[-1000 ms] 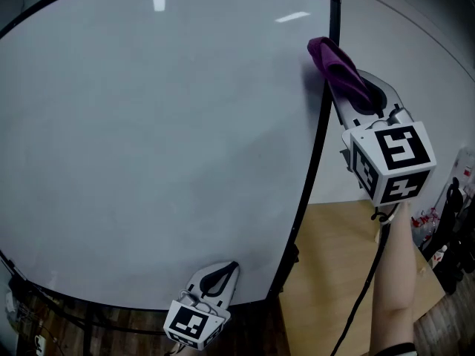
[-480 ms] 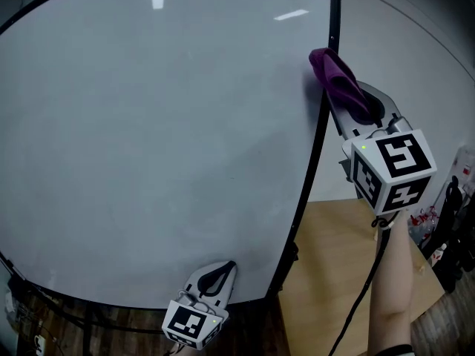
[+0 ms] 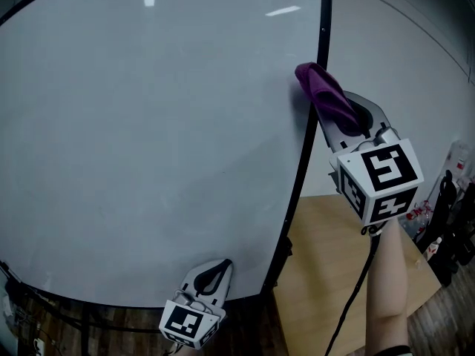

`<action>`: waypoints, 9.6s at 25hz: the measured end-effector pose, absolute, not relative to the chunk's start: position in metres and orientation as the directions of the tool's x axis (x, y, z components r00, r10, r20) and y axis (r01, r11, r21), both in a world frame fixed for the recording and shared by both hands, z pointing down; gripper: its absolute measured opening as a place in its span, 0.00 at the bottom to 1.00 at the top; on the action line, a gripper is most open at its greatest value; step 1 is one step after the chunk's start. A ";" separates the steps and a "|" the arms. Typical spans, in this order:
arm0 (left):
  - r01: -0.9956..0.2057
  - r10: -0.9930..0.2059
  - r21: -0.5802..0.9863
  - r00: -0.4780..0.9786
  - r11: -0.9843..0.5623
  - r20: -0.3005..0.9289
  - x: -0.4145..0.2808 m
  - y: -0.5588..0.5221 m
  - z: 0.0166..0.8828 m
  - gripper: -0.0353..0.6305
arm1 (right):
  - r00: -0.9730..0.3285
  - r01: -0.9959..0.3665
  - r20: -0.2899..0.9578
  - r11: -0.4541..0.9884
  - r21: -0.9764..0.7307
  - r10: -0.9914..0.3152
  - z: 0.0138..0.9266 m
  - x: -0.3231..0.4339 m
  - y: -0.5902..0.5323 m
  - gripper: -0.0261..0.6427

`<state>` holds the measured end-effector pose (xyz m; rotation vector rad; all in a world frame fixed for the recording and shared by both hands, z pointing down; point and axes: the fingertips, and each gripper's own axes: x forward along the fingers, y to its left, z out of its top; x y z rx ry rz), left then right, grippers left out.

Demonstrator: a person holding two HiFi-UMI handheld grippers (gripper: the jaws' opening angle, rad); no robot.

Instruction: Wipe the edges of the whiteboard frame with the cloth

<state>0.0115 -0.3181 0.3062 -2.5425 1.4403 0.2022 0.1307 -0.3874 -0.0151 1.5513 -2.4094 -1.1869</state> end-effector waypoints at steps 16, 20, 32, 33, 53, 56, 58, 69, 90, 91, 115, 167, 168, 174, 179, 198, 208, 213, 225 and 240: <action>-0.847 -0.824 -0.103 0.531 -0.521 -0.201 0.008 -0.304 0.322 0.08 | -0.483 -0.758 -0.270 0.244 0.605 -0.833 0.036 0.129 -0.391 0.18; -0.849 -0.827 -0.100 0.528 -0.519 -0.192 0.004 -0.297 0.326 0.08 | -0.473 -0.759 -0.248 0.248 0.602 -0.846 0.051 0.127 -0.391 0.18; -0.847 -0.829 -0.095 0.532 -0.523 -0.172 -0.002 -0.283 0.333 0.08 | -0.442 -0.769 -0.184 0.265 0.581 -0.878 0.095 0.130 -0.394 0.18; -0.846 -0.829 -0.094 0.533 -0.525 -0.171 -0.003 -0.283 0.334 0.08 | -0.439 -0.770 -0.179 0.266 0.580 -0.880 0.099 0.129 -0.394 0.18; -0.832 -0.818 -0.076 0.555 -0.550 -0.151 -0.019 -0.273 0.346 0.08 | -0.382 -0.813 -0.096 0.285 0.507 -0.919 0.170 0.130 -0.398 0.18; -0.832 -0.818 -0.077 0.555 -0.550 -0.150 -0.024 -0.270 0.347 0.08 | -0.373 -0.818 -0.080 0.287 0.498 -0.925 0.182 0.129 -0.397 0.18; -0.831 -0.818 -0.077 0.555 -0.550 -0.152 -0.027 -0.268 0.347 0.08 | -0.366 -0.822 -0.071 0.286 0.493 -0.928 0.188 0.128 -0.397 0.18; -0.822 -0.810 -0.078 0.569 -0.564 -0.142 -0.041 -0.259 0.355 0.08 | -0.313 -0.842 -0.006 0.275 0.465 -0.950 0.233 0.127 -0.397 0.18; -0.795 -0.790 -0.052 0.607 -0.605 -0.089 -0.047 -0.260 0.378 0.08 | -0.225 -0.878 0.106 0.249 0.410 -0.969 0.311 0.134 -0.404 0.18; -0.794 -0.789 -0.050 0.608 -0.606 -0.085 -0.048 -0.261 0.380 0.08 | -0.218 -0.878 0.103 0.241 0.414 -0.970 0.312 0.134 -0.404 0.18; -0.789 -0.787 -0.033 0.614 -0.613 -0.056 -0.055 -0.270 0.394 0.08 | -0.203 -0.932 0.006 0.195 0.305 -0.979 0.326 0.117 -0.390 0.18; -0.783 -0.783 -0.010 0.622 -0.622 0.028 -0.051 -0.278 0.440 0.08 | -0.233 -0.963 0.201 0.254 0.090 -0.952 0.502 0.121 -0.397 0.18; -0.783 -0.783 -0.009 0.621 -0.621 0.029 -0.052 -0.278 0.441 0.08 | -0.232 -0.964 0.208 0.254 0.085 -0.950 0.506 0.121 -0.397 0.18; -0.783 -0.783 -0.004 0.621 -0.621 0.039 -0.053 -0.282 0.448 0.08 | -0.225 -0.969 0.254 0.245 0.047 -0.941 0.532 0.122 -0.399 0.18; -0.785 -0.784 0.006 0.618 -0.619 0.048 -0.057 -0.284 0.453 0.08 | -0.217 -0.972 0.279 0.234 0.029 -0.935 0.548 0.122 -0.400 0.18; -0.781 -0.779 0.024 0.624 -0.624 0.067 -0.064 -0.287 0.464 0.08 | -0.184 -0.983 0.342 0.172 -0.066 -0.922 0.588 0.125 -0.403 0.18; -0.776 -0.773 -0.003 0.627 -0.630 0.092 -0.066 -0.284 0.472 0.08 | -0.175 -0.983 0.382 0.142 -0.113 -0.907 0.618 0.127 -0.404 0.18; -0.770 -0.768 -0.020 0.633 -0.637 0.100 -0.064 -0.285 0.477 0.08 | -0.175 -0.983 0.398 0.140 -0.114 -0.900 0.631 0.128 -0.404 0.18; -0.749 -0.741 0.014 0.658 -0.662 0.135 -0.050 -0.280 0.481 0.08 | -0.188 -0.981 0.430 0.151 -0.118 -0.883 0.649 0.126 -0.402 0.18; -0.761 -0.756 0.005 0.645 -0.649 0.113 -0.054 -0.275 0.473 0.08 | -0.209 -0.976 0.377 0.168 -0.140 -0.902 0.633 0.120 -0.385 0.18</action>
